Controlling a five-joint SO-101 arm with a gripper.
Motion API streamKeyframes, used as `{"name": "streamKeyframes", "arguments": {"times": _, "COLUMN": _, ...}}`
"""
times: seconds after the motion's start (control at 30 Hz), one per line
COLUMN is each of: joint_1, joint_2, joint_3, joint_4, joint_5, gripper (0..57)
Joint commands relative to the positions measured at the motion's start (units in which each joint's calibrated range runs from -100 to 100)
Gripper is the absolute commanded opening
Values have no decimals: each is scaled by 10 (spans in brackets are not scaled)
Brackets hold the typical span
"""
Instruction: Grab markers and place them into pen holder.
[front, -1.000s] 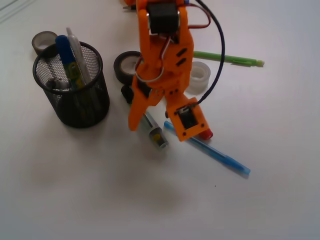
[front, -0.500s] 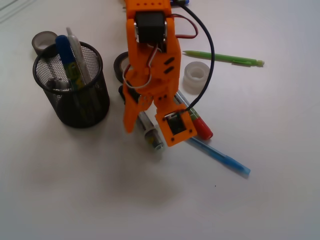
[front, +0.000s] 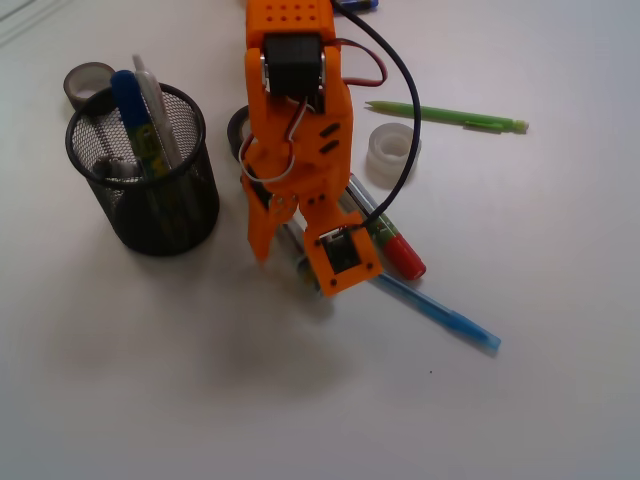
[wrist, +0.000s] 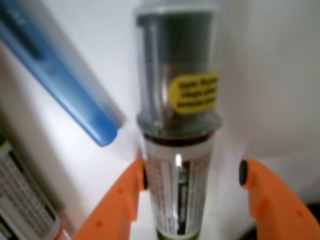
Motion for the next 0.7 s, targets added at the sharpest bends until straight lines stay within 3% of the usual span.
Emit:
{"name": "streamKeyframes", "arguments": {"times": 0.0, "joint_1": -3, "joint_2": 8, "joint_3": -6, "joint_4": 2, "joint_5": -2, "gripper": 163}}
{"name": "streamKeyframes", "arguments": {"times": 0.13, "joint_1": -4, "joint_2": 4, "joint_3": -7, "joint_4": 2, "joint_5": 0, "gripper": 0}}
{"name": "streamKeyframes", "arguments": {"times": 0.37, "joint_1": -14, "joint_2": -13, "joint_3": -41, "joint_4": 15, "joint_5": 7, "gripper": 4}}
{"name": "streamKeyframes", "arguments": {"times": 0.67, "joint_1": -8, "joint_2": -138, "joint_3": -357, "joint_4": 155, "joint_5": -4, "gripper": 4}}
